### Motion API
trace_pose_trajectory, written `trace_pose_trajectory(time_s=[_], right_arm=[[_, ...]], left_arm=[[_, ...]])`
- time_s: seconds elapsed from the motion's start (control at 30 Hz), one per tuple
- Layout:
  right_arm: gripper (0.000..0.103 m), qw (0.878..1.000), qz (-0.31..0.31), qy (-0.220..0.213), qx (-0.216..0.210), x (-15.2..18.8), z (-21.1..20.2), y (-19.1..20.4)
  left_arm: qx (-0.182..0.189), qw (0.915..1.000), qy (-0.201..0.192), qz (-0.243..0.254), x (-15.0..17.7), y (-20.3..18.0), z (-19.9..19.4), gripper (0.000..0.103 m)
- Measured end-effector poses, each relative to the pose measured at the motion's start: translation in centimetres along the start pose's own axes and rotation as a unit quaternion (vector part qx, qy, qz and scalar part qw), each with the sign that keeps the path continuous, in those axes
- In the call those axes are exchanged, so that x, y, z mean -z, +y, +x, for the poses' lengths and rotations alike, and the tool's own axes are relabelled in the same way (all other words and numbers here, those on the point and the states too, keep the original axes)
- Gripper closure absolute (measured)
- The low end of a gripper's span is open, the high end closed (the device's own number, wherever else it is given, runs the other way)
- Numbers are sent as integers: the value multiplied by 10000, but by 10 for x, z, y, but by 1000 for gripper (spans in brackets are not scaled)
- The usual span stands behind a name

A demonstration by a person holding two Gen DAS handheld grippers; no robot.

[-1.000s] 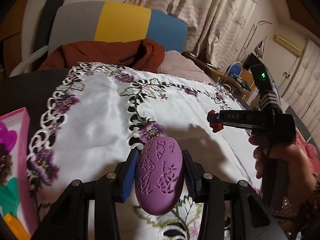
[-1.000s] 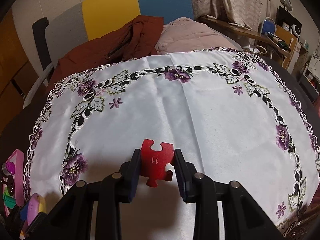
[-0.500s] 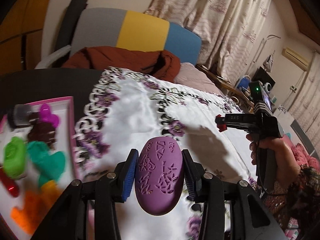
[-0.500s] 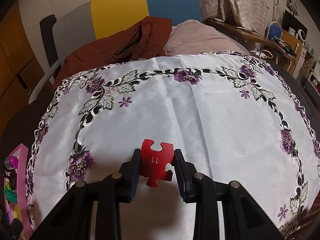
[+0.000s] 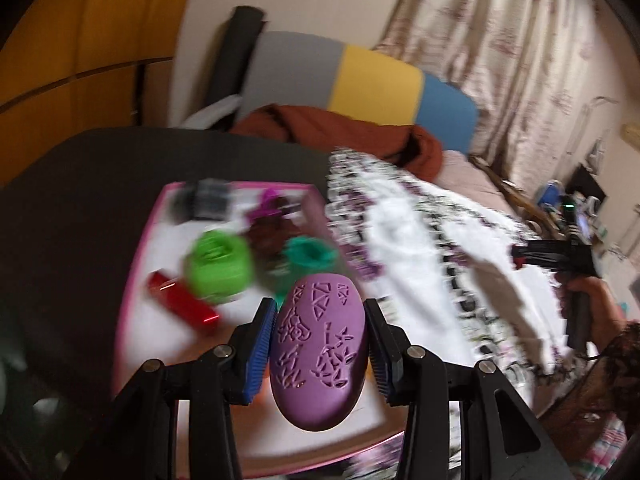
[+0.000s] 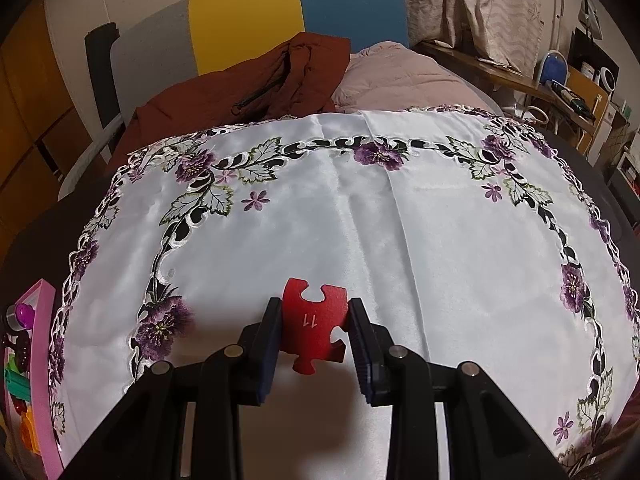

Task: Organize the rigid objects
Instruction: 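Lift the purple oval mold with the left gripper and carry it over the tray, then lower the purple oval mold into the tray and open the left gripper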

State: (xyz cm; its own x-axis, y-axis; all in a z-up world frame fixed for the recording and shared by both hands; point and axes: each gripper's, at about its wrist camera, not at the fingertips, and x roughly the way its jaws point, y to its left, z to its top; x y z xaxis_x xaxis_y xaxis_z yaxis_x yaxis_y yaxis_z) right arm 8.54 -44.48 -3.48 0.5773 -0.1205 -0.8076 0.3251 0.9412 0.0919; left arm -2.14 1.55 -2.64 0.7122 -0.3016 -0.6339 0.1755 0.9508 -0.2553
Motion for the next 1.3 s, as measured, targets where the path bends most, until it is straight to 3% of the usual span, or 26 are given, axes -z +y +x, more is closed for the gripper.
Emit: trace_pose_trajectory(time_s=[0.13, 0.4, 0.6, 0.83, 1.17, 1.3], right_arm=[[71, 10000, 40, 20, -20, 1, 1, -1], [71, 9987, 253, 34, -441, 4, -4, 1], [71, 9964, 194, -183, -803, 8, -18, 14], [71, 9953, -174, -285, -905, 16, -28, 38], [71, 9921, -278, -237, -1198, 37, -42, 59], [71, 9869, -624, -211, -1471, 53, -54, 84]], left_arm=[[-503, 9983, 144, -252, 9, 30, 0, 59], [-1066, 9929, 343, -388, 19, 52, 13, 59], [-1118, 9921, 265, -501, 20, 60, 11, 59], [-1079, 9924, 224, -553, 20, 63, 8, 58], [-851, 9938, 122, -706, 14, 53, -3, 18], [-841, 9945, 40, -620, 10, 47, -7, 8]])
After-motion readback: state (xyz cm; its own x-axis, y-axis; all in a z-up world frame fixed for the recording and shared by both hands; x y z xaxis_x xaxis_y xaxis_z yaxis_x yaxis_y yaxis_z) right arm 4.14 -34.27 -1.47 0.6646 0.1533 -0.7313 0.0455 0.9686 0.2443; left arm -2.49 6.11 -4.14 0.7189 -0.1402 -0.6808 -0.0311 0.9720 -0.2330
